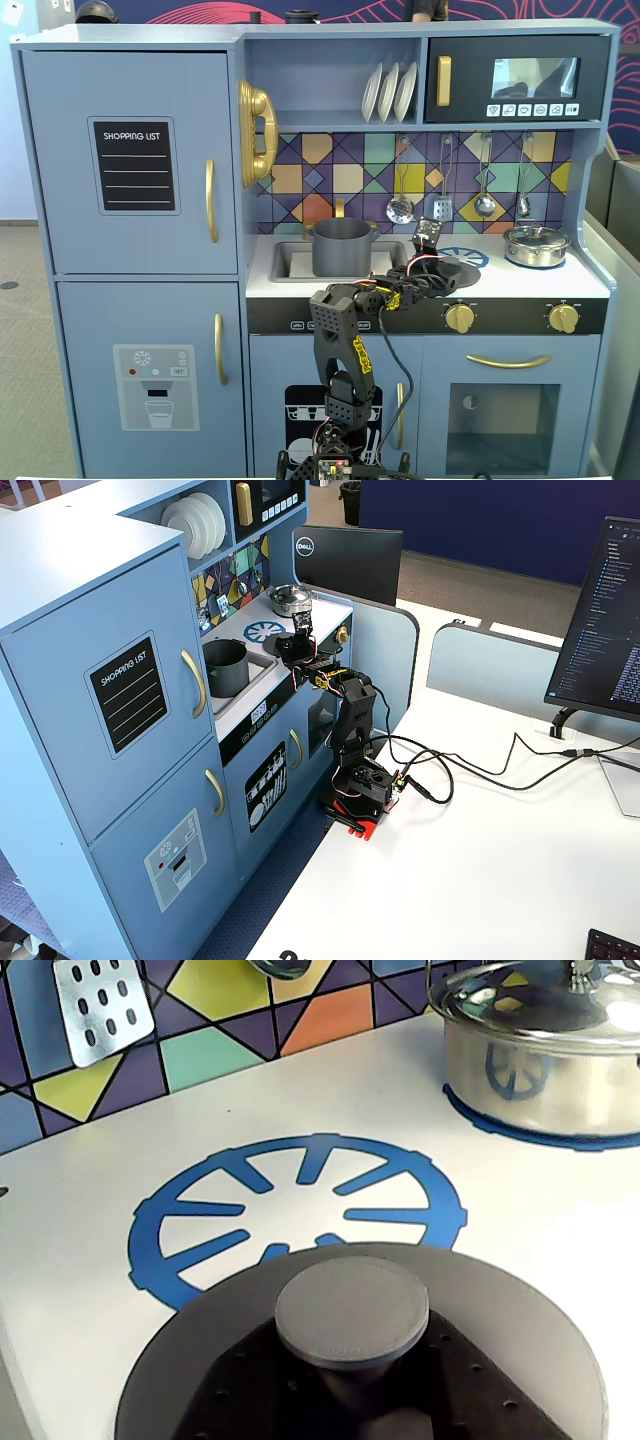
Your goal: Take off the lid from the gray recipient and place it on the counter
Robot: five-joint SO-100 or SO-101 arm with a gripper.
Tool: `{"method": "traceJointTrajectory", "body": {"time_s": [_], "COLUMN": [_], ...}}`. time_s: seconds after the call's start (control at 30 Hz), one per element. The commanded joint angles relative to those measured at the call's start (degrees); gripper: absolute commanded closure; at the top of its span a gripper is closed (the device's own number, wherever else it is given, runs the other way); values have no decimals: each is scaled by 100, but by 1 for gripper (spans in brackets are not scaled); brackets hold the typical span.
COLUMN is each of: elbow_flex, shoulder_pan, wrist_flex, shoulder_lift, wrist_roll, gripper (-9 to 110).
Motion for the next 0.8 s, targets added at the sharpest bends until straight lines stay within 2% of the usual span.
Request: {"method": "traceJointTrajectory", "body": {"time_s": [0.0, 0.07, 0.17, 0.27, 0.37, 0.63, 0.77], "elbow_flex": [-185, -123, -26, -18, -62, -343, -396], "shoulder_pan": [62, 53, 79, 123, 158, 132, 62], "wrist_flex": [-220, -246, -211, -88, -26, 343, 1037], "shoulder_lift": [-18, -9, 88, 193, 334, 949, 1608], "wrist_roll": [-132, -141, -158, -237, -185, -88, -79], "gripper": [102, 98, 79, 68, 65, 65, 67]}}
